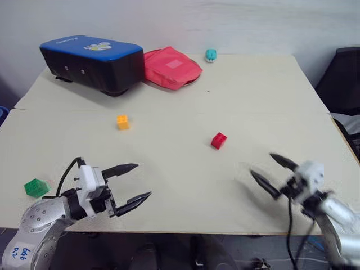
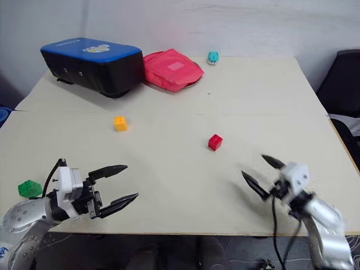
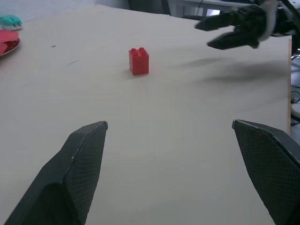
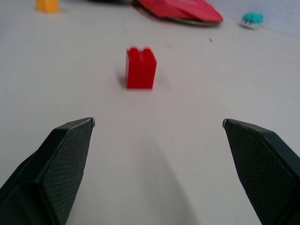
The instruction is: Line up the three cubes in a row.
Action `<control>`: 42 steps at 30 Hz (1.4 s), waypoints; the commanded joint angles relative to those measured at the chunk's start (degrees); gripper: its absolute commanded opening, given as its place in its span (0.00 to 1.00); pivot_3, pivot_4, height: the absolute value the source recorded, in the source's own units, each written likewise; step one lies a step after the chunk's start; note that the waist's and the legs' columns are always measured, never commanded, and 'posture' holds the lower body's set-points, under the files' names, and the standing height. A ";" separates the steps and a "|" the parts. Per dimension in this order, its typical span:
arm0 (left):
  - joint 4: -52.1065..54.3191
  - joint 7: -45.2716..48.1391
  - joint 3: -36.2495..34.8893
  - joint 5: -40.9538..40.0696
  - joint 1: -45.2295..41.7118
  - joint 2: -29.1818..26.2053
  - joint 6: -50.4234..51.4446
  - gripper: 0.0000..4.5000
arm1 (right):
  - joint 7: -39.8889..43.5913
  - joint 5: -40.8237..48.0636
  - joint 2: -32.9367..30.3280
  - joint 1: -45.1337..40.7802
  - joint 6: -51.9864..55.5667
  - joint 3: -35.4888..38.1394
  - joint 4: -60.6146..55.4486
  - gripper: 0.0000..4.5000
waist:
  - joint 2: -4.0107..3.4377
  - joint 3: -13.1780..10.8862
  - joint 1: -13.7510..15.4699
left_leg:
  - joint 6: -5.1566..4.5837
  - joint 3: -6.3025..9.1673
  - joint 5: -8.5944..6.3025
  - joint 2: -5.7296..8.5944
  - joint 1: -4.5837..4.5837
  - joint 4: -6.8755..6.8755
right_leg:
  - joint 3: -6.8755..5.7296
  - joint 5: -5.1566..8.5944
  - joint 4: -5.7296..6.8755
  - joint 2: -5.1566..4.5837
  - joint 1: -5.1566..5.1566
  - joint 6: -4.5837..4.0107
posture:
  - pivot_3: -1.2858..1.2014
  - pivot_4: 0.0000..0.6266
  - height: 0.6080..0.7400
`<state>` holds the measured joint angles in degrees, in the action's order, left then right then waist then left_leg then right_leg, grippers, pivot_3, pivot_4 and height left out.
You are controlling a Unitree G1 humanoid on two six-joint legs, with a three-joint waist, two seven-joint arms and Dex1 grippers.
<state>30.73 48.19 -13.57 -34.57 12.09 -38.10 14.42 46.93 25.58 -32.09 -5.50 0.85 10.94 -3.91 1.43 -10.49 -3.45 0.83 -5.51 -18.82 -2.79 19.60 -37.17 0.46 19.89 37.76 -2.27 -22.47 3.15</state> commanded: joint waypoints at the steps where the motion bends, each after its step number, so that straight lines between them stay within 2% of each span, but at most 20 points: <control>1: 0.16 -0.16 0.98 -0.38 -0.56 0.39 1.00 1.00 | -0.10 -1.34 -0.06 -9.86 6.93 -4.20 4.93 1.00 | 0.00 0.00 0.25 | 0.04 0.02 0.02 -0.01 0.02 0.02 | -0.02 0.02 -0.01 0.01 -0.03 -0.03 | 0.52 0.24 1.00; 6: -0.39 -0.52 2.43 0.49 -0.85 1.26 1.68 1.00 | -0.12 -4.50 1.98 -23.36 13.62 -8.83 17.16 1.00 | 0.00 0.00 0.84 | 0.27 0.13 0.15 -0.02 0.48 -0.21 | -0.14 0.02 -0.10 -0.04 -0.25 -0.03 | 0.52 0.24 1.00; 11: -0.02 -1.21 2.81 1.37 -0.15 2.18 1.28 1.00 | 4.92 -9.04 2.30 -28.67 9.61 -12.98 25.96 1.00 | 0.00 0.00 0.78 | 0.13 0.10 0.09 0.01 0.69 -0.43 | -0.15 -0.02 -0.10 -0.11 -0.37 0.03 | 0.52 0.24 1.00; 15: 0.26 -1.55 3.12 2.03 0.72 2.74 0.89 1.00 | 5.47 -9.42 4.12 -30.38 9.15 -12.51 30.63 0.80 | 0.00 0.00 0.43 | 0.12 0.10 0.08 0.00 0.68 -0.43 | -0.15 -0.02 -0.07 -0.11 -0.36 0.04 | 0.52 0.24 1.00; 21: 0.20 -1.78 2.31 2.31 0.83 2.95 0.83 1.00 | 7.99 -10.50 4.48 -31.29 4.51 -11.91 33.96 0.34 | 0.00 0.00 0.24 | 0.12 0.11 0.09 -0.01 0.67 -0.43 | -0.15 -0.02 -0.04 -0.10 -0.36 0.04 | 0.52 0.24 1.00; 22: 0.02 -1.69 2.20 2.35 0.78 2.86 0.77 1.00 | 10.14 -8.92 4.80 -31.05 1.89 -10.72 33.62 0.34 | 0.00 0.00 0.23 | 0.13 0.11 0.09 -0.01 0.66 -0.42 | -0.15 -0.02 -0.04 -0.09 -0.37 0.04 | 0.52 0.24 1.00; 25: -0.35 -1.41 2.01 2.39 0.58 2.65 0.71 1.00 | 24.26 -0.47 4.20 -27.91 1.97 -10.48 23.60 0.34 | -0.01 -0.01 0.31 | 0.12 0.11 0.08 -0.01 0.66 -0.40 | -0.16 -0.02 -0.06 -0.08 -0.37 0.04 | 0.52 0.24 1.00; 28: -0.61 -0.93 1.95 2.41 0.65 2.40 0.74 1.00 | 31.68 -3.76 -0.28 -23.61 2.74 -17.46 13.84 0.34 | -0.03 -0.02 0.35 | -0.11 0.14 -0.05 -0.04 0.66 -0.36 | -0.18 -0.03 -0.08 -0.07 -0.35 0.06 | 0.52 0.24 1.00; 33: -0.73 -0.64 2.42 3.02 1.06 2.57 0.43 1.00 | 26.28 -8.98 -0.44 -17.86 6.95 -23.37 4.87 0.34 | -0.01 -0.01 0.38 | -0.15 0.23 -0.07 -0.01 0.62 -0.38 | -0.25 -0.03 -0.10 -0.14 -0.27 0.06 | 0.52 0.24 1.00; 38: 0.19 -0.95 2.48 2.98 2.50 3.00 0.46 1.00 | 21.39 -12.99 1.33 -16.00 6.01 -25.15 5.55 0.34 | -0.01 -0.01 0.25 | -0.12 0.22 -0.06 -0.01 0.61 -0.37 | -0.25 -0.03 -0.09 -0.14 -0.29 0.05 | 0.52 0.24 1.00; 42: 0.42 -1.04 2.42 3.01 2.77 2.99 0.53 1.00 | 20.88 -12.75 2.35 -16.17 5.55 -25.38 7.10 0.34 | -0.01 -0.01 0.36 | -0.12 0.24 -0.05 -0.01 0.61 -0.38 | -0.26 -0.02 -0.09 -0.14 -0.28 0.05 | 0.52 0.24 1.00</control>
<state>28.94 47.11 -10.75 -31.50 14.50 -35.05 15.89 68.04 12.65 -30.25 -21.47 7.15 -14.85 3.08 1.43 -10.49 -3.09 0.71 -5.27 -18.88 -2.79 20.21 -37.55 0.20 19.86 37.67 -2.41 -22.75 3.20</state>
